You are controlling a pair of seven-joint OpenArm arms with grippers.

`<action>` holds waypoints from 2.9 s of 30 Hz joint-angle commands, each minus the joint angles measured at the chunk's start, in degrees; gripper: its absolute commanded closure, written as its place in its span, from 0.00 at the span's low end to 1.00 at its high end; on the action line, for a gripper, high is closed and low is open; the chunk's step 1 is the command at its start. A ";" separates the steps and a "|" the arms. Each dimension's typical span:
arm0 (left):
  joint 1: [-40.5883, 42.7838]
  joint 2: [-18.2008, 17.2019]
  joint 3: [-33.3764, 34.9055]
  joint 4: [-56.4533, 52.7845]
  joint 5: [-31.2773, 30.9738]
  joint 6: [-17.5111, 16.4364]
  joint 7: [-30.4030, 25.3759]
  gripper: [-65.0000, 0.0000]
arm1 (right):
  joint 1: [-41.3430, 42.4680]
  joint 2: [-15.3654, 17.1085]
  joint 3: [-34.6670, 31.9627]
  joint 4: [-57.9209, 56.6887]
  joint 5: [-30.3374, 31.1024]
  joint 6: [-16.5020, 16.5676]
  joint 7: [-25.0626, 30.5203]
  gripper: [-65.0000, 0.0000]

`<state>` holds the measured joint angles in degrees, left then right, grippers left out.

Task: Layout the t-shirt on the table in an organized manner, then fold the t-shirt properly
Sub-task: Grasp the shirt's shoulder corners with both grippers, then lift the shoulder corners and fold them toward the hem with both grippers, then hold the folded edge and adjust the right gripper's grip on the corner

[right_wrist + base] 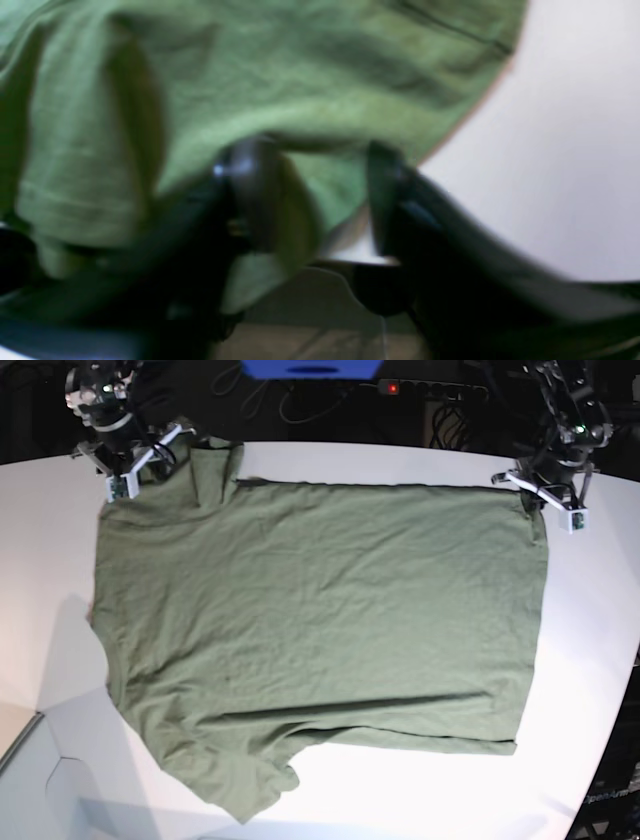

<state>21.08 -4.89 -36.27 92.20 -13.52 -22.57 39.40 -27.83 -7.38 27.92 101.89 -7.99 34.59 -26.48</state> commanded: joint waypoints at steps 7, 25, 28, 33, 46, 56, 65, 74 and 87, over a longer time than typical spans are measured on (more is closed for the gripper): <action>-0.91 -0.26 -0.34 0.68 0.46 -0.16 1.26 1.00 | -0.69 0.21 0.69 1.01 -1.81 -0.17 -2.05 1.00; -8.03 -0.26 -3.77 11.05 0.82 -0.16 1.26 1.00 | 6.34 0.48 0.61 13.23 -1.81 -0.17 -2.40 1.00; -9.43 -0.26 -3.68 10.26 0.73 -0.16 1.26 1.00 | 8.98 0.48 0.25 13.06 -1.81 -0.17 -2.49 1.00; -13.74 -0.17 -3.51 5.86 0.99 -0.16 1.26 1.00 | 14.96 0.56 0.17 9.45 -1.81 -0.17 -2.49 1.00; -26.22 -0.70 -3.51 -2.84 1.08 -0.07 1.26 1.00 | 28.58 5.75 -2.47 -6.28 -1.99 -0.17 -2.05 1.00; -30.88 -1.22 -3.42 -10.75 5.12 -0.16 0.82 1.00 | 37.02 9.00 -2.74 -16.48 -1.99 -0.17 -1.96 1.00; -33.43 -2.28 -3.42 -17.08 5.39 -0.16 0.73 1.00 | 40.45 9.00 -2.74 -21.75 -1.99 -0.17 -1.87 1.00; -35.19 -3.33 -3.33 -22.80 5.47 0.19 0.73 0.85 | 40.10 9.00 -4.85 -23.42 -1.99 -0.17 0.50 1.00; -29.30 -4.04 -1.57 -9.61 4.86 -0.16 0.82 0.52 | 33.59 9.35 -3.35 -12.70 -1.90 -0.17 0.41 0.45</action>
<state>-7.75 -8.43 -37.76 81.73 -8.43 -22.50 40.69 5.04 1.72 24.58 87.88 -11.00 34.61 -27.75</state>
